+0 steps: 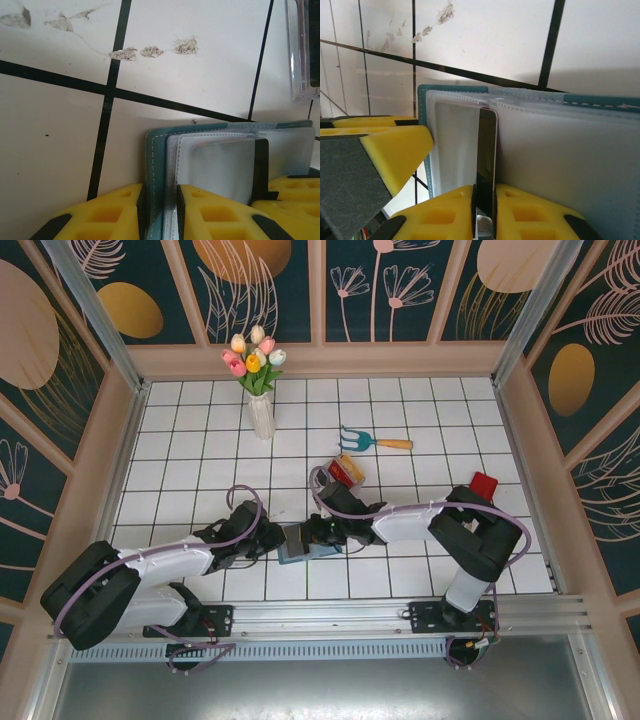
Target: Put the credit cards into the card holder
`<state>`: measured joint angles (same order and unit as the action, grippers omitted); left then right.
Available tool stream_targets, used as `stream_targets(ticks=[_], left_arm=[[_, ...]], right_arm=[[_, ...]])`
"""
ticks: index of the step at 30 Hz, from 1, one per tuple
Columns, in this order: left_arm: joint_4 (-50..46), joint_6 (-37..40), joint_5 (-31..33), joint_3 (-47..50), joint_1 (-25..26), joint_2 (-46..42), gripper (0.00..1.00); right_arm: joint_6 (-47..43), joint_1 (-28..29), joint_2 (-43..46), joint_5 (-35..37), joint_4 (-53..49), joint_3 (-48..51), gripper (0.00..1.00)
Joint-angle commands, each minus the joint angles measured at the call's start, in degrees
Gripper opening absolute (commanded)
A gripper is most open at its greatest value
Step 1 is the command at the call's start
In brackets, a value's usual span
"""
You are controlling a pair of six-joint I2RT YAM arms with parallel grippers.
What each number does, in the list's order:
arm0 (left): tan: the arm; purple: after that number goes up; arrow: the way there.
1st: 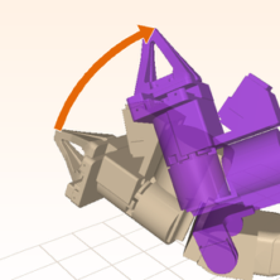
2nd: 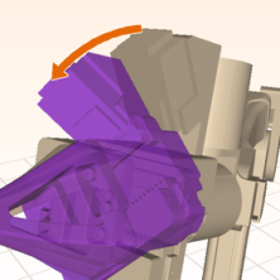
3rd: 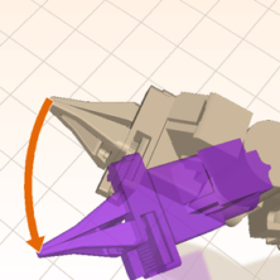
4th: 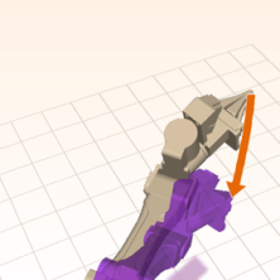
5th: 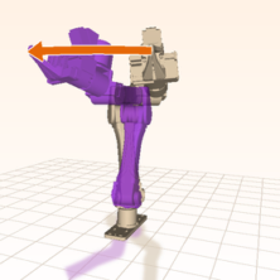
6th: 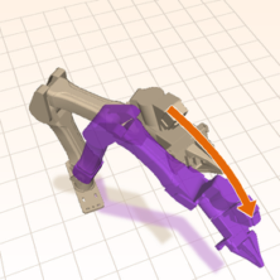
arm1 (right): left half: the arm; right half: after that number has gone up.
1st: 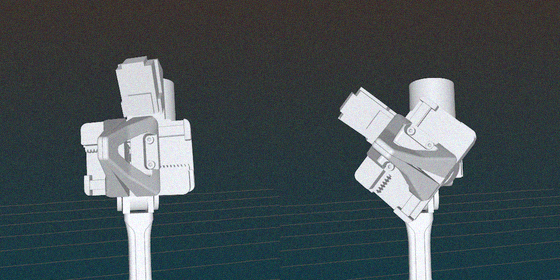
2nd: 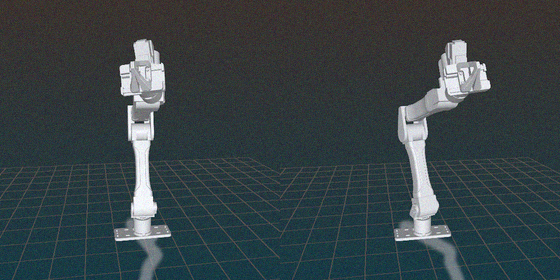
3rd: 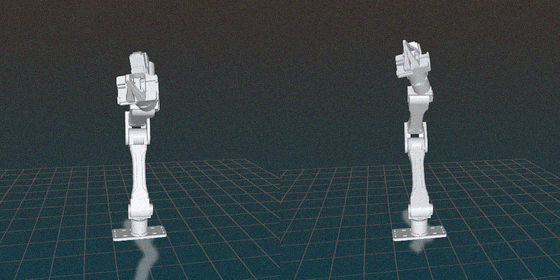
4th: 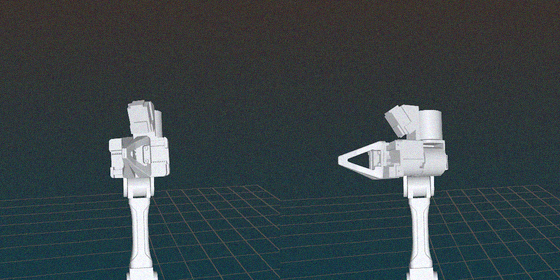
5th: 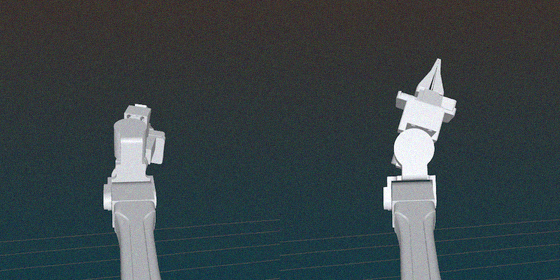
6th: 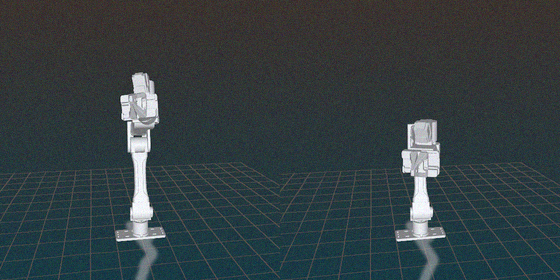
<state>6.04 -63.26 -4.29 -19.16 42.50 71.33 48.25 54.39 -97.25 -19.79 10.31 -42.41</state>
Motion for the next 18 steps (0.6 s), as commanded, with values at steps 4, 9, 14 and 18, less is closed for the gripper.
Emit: stream_targets(ticks=[4,9,14,18], left_arm=[[0.23,-0.14,-0.47,0.87,0.56,-0.75,0.26],[0.68,-0.13,-0.86,1.02,0.49,-0.75,0.26],[1.33,-0.28,-1.02,1.13,0.56,-0.93,0.26],[1.69,-0.54,-1.07,1.09,0.56,-0.75,0.26]], right_arm=[[-4.1,0.72,2.32,3.57,-8.32,-2.34,0.21],[-4.39,0.79,0.57,1.71,-7.24,-3.12,0.17],[-3.29,1.05,-1.45,-4.39,-1.68,-3.8,0.09],[-3.05,1.83,-3.79,-6.78,-1.38,-6.35,0.09]])
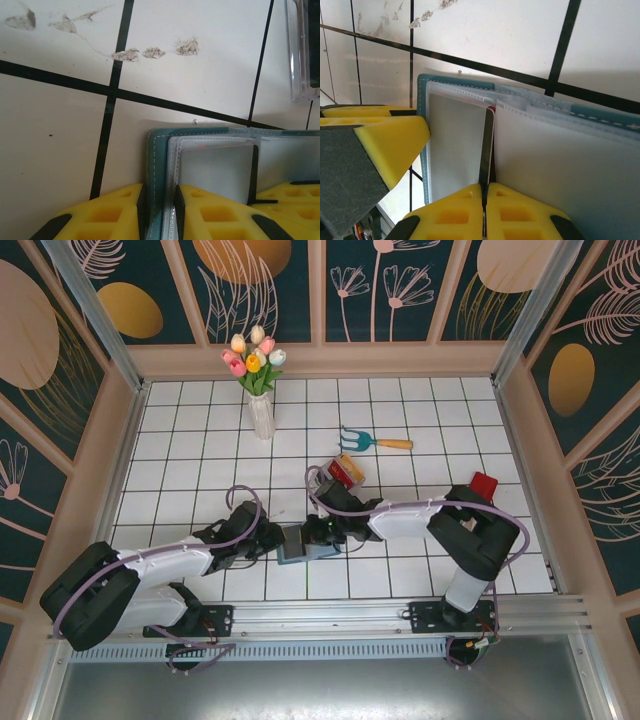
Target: Put the credit cards into the card holder
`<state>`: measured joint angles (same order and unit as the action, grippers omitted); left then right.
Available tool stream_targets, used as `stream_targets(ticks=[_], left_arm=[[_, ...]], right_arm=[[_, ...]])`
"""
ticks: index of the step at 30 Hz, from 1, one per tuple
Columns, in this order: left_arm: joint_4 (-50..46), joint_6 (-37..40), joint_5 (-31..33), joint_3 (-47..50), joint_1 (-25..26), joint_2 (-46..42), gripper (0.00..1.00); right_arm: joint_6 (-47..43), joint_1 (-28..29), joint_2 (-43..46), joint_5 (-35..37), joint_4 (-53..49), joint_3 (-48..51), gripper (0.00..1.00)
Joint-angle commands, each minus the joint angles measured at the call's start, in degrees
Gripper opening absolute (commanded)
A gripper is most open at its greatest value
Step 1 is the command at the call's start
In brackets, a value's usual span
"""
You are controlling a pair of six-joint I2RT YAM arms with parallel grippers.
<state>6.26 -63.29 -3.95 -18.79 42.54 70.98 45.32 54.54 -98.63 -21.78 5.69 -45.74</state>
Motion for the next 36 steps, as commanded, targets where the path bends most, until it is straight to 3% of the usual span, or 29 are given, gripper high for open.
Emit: stream_targets(ticks=[1,6,13,23,29,32,36], left_arm=[[1.56,-0.47,-1.5,0.6,0.46,-0.36,0.26],[-0.04,-0.59,-0.32,0.42,0.48,-1.34,0.27],[-4.32,-0.96,4.44,0.5,0.51,-5.39,0.31],[-3.87,-1.14,4.3,0.83,0.51,-3.81,0.31],[-8.92,0.05,7.78,-1.84,0.52,-7.39,0.31],[-11.44,1.25,11.06,-4.56,0.52,-9.82,0.36],[-10.9,4.05,13.65,-10.09,0.34,-8.13,0.45]], right_arm=[[-0.12,1.87,-2.71,-4.29,2.7,-3.61,0.09],[-1.27,1.71,-1.1,-1.25,-0.52,-4.21,0.12],[-6.03,1.44,2.64,10.49,-14.34,-5.43,0.19],[-5.72,1.18,5.05,17.04,-18.57,-1.63,0.21],[-10.38,1.02,12.94,21.57,-21.22,-5.85,0.26],[-15.78,-1.59,17.71,26.42,-24.36,-9.37,0.3],[-25.32,-13.66,19.91,25.11,-27.1,-12.71,0.37]])
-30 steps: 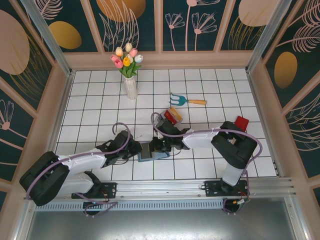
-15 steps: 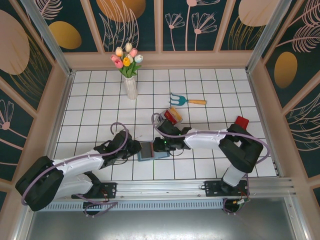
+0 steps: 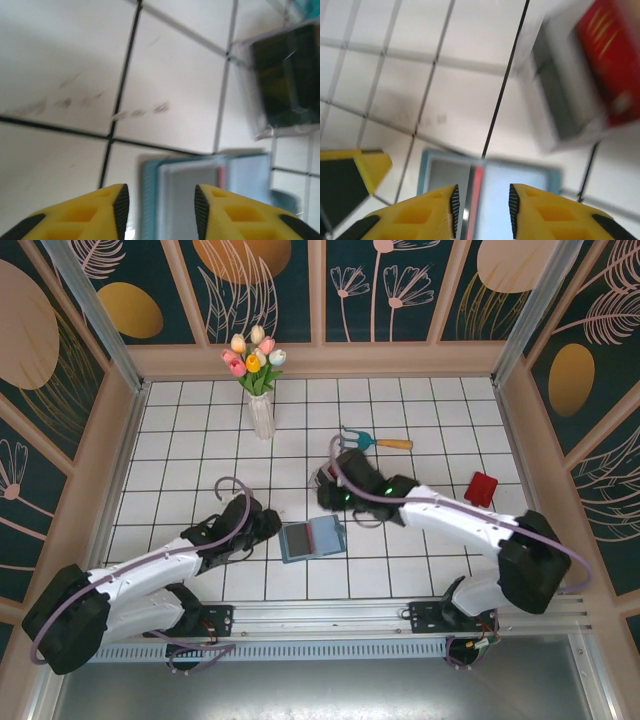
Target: Put the credit cards into the card holder
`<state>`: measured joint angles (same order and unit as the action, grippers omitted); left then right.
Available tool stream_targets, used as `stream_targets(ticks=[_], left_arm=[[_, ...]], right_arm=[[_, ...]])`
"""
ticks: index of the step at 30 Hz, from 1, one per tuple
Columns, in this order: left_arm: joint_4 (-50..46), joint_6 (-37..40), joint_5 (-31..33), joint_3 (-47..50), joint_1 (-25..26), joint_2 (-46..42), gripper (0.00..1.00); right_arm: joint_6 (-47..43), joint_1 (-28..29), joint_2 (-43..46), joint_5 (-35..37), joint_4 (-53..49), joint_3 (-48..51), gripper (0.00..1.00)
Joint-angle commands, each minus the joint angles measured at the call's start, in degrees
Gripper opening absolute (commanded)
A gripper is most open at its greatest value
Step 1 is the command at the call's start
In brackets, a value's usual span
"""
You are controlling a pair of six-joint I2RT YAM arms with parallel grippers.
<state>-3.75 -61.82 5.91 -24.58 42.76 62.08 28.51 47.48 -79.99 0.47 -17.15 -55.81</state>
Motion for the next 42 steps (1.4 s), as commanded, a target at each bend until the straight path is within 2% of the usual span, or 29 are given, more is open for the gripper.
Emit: stream_targets(ticks=[1,3,7,12,17,31,36,42], left_arm=[[-0.62,3.48,3.93,-6.26,0.02,2.34,0.47],[0.29,4.74,3.35,-10.03,-0.2,6.19,0.51],[4.62,5.44,-1.5,-16.95,-1.73,15.11,0.58],[5.36,5.15,-5.13,-24.16,-2.83,24.87,0.64],[5.69,5.21,-7.07,-29.17,-3.2,31.54,0.68],[8.49,3.35,-10.45,-33.37,-3.56,41.46,0.64],[8.06,3.33,-10.23,-32.93,-3.58,43.19,0.61],[7.97,3.11,-9.26,-31.49,-3.64,44.21,0.59]], right_arm=[[-10.95,-10.09,0.39,1.45,-5.46,-4.17,0.37],[-15.53,-14.66,-2.05,0.67,-7.76,-7.26,0.39],[-22.15,-17.32,-8.8,1.2,-11.23,-13.25,0.42],[-25.34,-17.17,-15.92,-1.44,-13.63,-17.96,0.44],[-26.46,-16.46,-19.45,0.14,-13.71,-19.33,0.46],[-26.75,-14.48,-24.16,4.02,-13.34,-19.26,0.49],[-27.11,-13.5,-24.33,10.96,-14.0,-19.77,0.49],[-27.81,-13.32,-22.11,14.33,-13.57,-19.5,0.49]])
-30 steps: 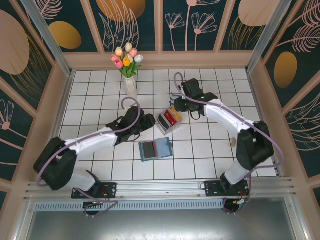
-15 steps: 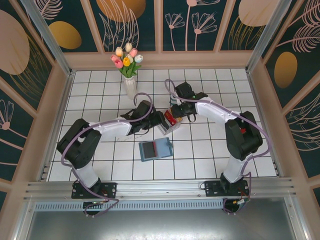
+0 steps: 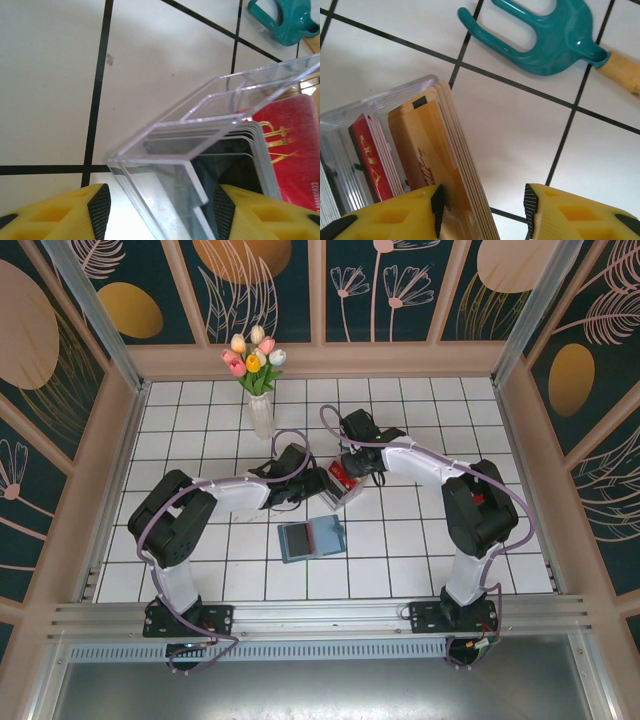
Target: Put the credit cards into the card holder
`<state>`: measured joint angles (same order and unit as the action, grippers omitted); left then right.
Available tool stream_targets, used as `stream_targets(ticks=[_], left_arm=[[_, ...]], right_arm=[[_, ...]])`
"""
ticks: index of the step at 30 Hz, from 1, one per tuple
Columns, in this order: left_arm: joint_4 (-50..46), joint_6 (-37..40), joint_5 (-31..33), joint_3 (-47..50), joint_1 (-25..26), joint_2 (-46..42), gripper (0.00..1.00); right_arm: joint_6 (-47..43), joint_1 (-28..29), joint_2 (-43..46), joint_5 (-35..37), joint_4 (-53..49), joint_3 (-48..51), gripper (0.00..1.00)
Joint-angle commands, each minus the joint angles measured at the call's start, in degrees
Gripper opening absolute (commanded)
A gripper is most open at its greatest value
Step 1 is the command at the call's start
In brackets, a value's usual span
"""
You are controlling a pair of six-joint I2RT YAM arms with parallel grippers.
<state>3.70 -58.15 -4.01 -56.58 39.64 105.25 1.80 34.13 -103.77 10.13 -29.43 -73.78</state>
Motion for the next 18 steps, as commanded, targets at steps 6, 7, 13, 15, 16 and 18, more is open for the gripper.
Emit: stream_targets(ticks=[6,7,13,15,16,18], left_arm=[[0.16,-0.36,0.82,0.51,-0.5,1.86,0.58],[0.07,-0.17,0.85,0.44,-0.44,1.96,0.58],[-0.63,0.32,0.97,0.29,-0.49,2.29,0.56],[-0.63,0.32,1.01,0.34,-0.46,2.17,0.56],[-0.7,0.33,1.09,0.38,-0.48,2.15,0.56],[-0.64,0.38,1.11,0.49,-0.5,2.17,0.56]], right_arm=[[-1.32,-0.03,2.32,4.89,-1.32,-1.37,0.43],[-1.29,-0.03,2.37,4.64,-1.31,-1.42,0.43],[-1.35,0.01,3.11,5.18,-1.15,-1.25,0.42],[-1.36,-0.01,3.47,5.71,-1.2,-1.15,0.41],[-1.49,0.01,3.61,5.55,-1.14,-1.11,0.4],[-1.54,0.11,3.9,5.27,-1.13,-1.17,0.39]])
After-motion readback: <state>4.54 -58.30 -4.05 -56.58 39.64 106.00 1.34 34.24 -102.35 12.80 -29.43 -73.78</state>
